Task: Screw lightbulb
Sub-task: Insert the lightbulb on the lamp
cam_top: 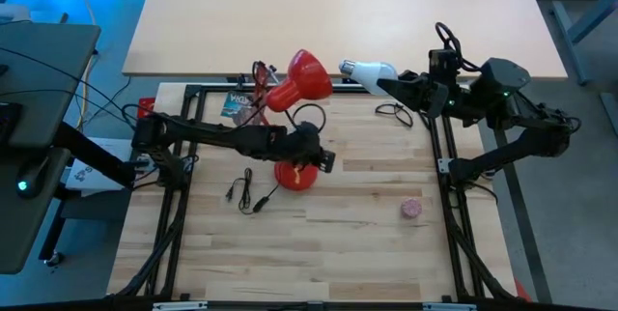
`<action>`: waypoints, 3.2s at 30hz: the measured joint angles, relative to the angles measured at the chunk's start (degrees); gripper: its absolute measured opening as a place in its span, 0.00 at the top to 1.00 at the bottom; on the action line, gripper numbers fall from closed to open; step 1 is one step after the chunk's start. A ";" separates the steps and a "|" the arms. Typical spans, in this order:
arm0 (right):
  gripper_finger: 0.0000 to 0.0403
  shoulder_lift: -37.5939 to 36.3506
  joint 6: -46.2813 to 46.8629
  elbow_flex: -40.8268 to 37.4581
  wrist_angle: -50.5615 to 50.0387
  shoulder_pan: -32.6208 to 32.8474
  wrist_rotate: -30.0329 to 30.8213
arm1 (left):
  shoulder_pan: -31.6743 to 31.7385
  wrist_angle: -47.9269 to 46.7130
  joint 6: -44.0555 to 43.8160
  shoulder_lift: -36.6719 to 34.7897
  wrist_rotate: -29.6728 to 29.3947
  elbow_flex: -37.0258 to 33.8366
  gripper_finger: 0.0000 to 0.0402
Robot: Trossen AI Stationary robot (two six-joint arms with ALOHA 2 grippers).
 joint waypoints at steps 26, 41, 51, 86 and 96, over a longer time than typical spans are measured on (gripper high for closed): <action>0.42 0.04 0.00 -0.04 3.17 0.02 -0.11 | 1.25 24.69 4.65 11.80 -4.48 -5.83 1.00; 0.42 0.04 -0.24 -0.04 3.48 0.02 -0.15 | 1.65 12.75 -0.63 13.19 -5.41 -5.81 1.00; 0.42 0.02 -1.07 -0.04 3.54 0.03 -0.16 | -1.61 13.32 -0.63 13.17 -3.02 -5.76 1.00; 0.42 0.00 -1.76 -0.04 3.50 0.04 -0.17 | -10.28 -4.44 0.28 11.96 0.05 -5.79 1.00; 0.42 0.00 -2.38 -0.02 3.50 0.02 -0.17 | -8.34 4.49 12.92 11.75 5.16 -4.09 1.00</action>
